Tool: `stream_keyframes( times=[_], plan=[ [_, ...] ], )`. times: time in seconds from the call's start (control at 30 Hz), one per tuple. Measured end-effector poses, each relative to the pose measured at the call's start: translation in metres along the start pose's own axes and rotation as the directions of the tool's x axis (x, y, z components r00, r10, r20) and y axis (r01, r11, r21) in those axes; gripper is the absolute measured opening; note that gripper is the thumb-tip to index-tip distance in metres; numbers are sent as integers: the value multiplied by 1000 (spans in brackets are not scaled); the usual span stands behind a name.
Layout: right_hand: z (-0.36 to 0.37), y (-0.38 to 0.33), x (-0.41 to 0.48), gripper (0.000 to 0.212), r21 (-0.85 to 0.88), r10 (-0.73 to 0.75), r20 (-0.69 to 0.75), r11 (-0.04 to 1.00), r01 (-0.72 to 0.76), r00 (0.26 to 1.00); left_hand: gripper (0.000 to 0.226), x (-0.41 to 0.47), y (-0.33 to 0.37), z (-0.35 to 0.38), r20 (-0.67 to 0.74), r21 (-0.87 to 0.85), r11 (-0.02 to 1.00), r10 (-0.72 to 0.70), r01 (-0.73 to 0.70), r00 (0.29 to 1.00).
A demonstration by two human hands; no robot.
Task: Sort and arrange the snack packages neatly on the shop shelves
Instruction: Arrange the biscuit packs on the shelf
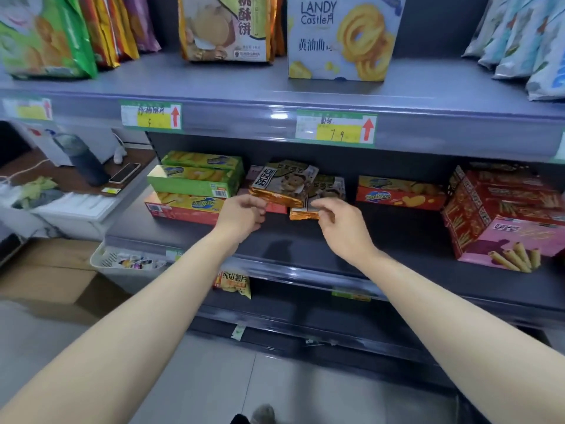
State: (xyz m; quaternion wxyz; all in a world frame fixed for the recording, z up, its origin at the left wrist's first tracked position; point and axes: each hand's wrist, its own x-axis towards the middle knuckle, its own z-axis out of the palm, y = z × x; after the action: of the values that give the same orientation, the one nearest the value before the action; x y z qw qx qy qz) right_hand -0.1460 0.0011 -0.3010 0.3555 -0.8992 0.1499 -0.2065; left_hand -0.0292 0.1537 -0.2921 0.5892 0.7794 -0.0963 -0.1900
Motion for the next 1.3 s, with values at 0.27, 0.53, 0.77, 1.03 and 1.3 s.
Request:
stream_keyframes(
  times=[0.27, 0.53, 0.77, 1.03, 1.3],
  plan=[
    [47, 13, 61, 33, 96, 314, 61, 943, -319, 947, 29, 79, -5, -3, -6, 108, 994, 19, -18, 1000],
    [91, 28, 104, 30, 256, 489, 61, 835, -487, 870, 24, 142, -23, 2, -81, 272, 962, -2, 24, 997],
    [107, 33, 128, 43, 423, 576, 126, 705, -569, 808, 29, 154, -33, 13, 112, -113, 927, -344, 356, 932],
    [131, 26, 132, 26, 606, 737, 147, 460, -649, 660, 16, 161, -31, 23, 230, -186, 872, -410, 453, 883],
    [124, 27, 117, 24, 483, 758, 37, 556, -676, 651, 36, 159, -37, 17, 266, -207, 841, -442, 499, 856]
  ],
)
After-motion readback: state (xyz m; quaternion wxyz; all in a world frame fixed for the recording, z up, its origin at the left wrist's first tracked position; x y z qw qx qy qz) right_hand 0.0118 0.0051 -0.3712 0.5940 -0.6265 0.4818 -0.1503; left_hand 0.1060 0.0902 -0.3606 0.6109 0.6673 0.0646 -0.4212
